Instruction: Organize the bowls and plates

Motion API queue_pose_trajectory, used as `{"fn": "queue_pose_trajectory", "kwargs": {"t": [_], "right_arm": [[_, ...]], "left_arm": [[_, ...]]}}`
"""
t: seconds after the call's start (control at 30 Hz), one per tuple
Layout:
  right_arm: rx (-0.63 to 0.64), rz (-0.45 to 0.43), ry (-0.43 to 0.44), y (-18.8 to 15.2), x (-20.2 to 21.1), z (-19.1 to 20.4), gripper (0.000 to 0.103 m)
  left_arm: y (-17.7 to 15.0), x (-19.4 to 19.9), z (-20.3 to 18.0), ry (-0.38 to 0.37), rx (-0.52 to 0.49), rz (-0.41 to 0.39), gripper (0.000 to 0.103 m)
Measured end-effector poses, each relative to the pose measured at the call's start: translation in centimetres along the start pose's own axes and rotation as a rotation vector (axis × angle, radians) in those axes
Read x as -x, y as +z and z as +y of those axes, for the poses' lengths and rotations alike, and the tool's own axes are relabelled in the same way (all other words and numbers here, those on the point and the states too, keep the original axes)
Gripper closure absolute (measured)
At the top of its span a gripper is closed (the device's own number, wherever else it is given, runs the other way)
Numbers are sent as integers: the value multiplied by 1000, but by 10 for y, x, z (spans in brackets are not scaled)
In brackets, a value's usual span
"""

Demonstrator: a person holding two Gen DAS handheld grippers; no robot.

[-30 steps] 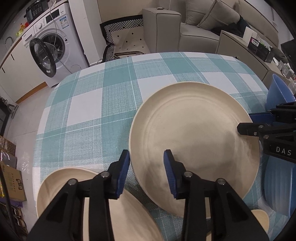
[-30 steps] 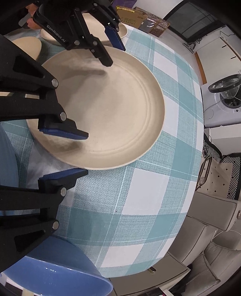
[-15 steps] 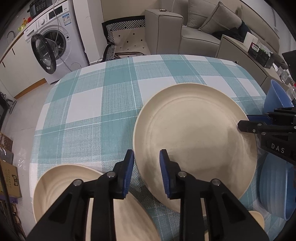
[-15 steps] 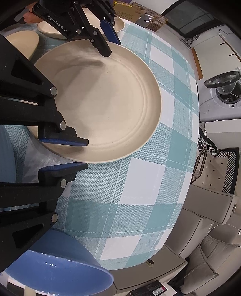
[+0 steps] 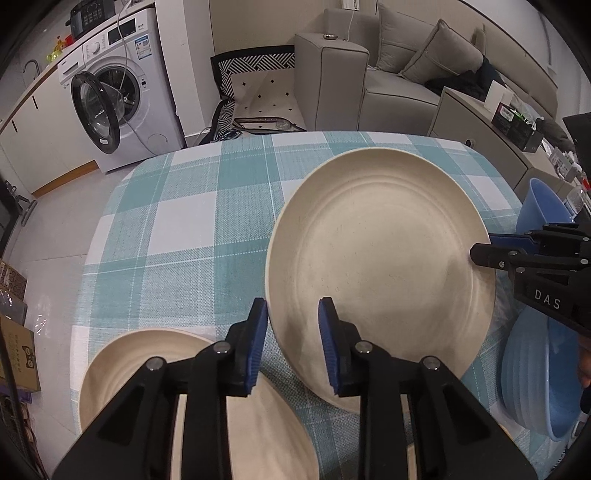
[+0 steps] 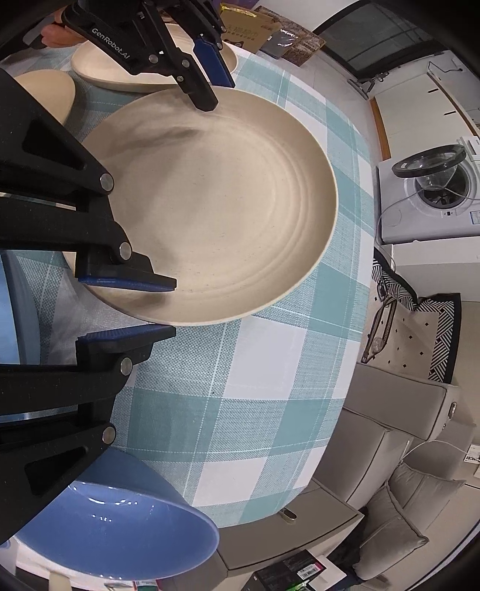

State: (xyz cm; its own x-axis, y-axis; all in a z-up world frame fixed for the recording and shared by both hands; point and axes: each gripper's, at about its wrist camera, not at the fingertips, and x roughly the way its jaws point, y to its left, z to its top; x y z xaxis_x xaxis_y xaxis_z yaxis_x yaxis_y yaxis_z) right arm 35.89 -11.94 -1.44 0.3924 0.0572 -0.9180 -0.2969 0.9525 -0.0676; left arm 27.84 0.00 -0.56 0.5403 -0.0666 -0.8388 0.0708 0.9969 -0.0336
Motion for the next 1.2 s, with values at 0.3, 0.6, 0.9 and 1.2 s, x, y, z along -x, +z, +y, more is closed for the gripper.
{"fn": "queue_pose_trajectory", "kwargs": {"t": [0.3,0.6,0.9,1.2], "right_arm": [[-6,-53,8,0,23,3,85],[14,-93,18,-5,43,11,85],[32,-135,24,-13,69,18,85],[53,-165,45,-28,94,29,85]], "left_arm": [[2,18,3,-1,10,-40,76],[-1,41,7,4,19,-86,76],[-10,64,10,10,24,-127,76],[-26,87,12,22,27,-152,76]]}}
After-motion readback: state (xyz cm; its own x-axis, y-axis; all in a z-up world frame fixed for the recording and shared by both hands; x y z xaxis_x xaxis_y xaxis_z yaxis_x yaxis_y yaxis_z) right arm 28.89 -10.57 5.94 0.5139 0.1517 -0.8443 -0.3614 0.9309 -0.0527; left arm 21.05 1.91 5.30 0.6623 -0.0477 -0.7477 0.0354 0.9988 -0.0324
